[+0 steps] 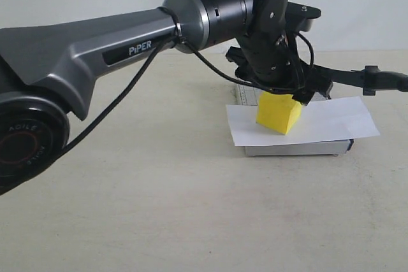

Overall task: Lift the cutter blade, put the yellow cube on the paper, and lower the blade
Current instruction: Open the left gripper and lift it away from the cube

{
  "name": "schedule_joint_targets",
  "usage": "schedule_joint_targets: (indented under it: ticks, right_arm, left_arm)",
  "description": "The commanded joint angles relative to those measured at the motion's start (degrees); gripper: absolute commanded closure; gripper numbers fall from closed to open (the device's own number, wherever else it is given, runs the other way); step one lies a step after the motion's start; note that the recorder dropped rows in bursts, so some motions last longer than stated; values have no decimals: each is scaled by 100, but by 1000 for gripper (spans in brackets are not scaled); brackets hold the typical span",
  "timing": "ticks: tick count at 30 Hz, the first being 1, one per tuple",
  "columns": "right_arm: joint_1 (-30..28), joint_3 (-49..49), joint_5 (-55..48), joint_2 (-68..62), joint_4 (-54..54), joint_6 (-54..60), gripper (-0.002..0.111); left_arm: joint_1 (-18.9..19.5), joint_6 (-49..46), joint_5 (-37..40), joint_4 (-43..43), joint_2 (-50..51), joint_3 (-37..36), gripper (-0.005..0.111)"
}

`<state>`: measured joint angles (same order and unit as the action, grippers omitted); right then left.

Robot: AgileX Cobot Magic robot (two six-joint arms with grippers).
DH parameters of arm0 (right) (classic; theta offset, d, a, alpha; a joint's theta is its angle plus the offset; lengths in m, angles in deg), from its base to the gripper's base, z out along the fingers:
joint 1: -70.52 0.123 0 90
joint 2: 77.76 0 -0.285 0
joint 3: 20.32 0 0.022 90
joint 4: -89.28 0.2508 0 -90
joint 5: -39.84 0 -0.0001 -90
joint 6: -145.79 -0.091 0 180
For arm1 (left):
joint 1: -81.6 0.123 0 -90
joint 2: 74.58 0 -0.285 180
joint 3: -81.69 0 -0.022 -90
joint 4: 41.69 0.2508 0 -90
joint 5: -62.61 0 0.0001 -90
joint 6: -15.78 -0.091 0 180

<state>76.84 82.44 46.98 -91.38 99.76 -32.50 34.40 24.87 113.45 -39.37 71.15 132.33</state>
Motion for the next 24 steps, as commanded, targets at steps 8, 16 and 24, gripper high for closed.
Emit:
schedule_joint_targets:
  ticks: [8,16,24]
  right_arm:
    - [14,3,72,17,-28,-13,109]
    - [14,3,72,17,-13,-12,109]
    - [14,3,72,17,-13,-12,109]
  left_arm:
    - [-125,31,0,-232,-674,46,54]
    - [-200,-82,148,-445,-968,46,102]
    - [-200,-190,311,-496,-1158,46,102]
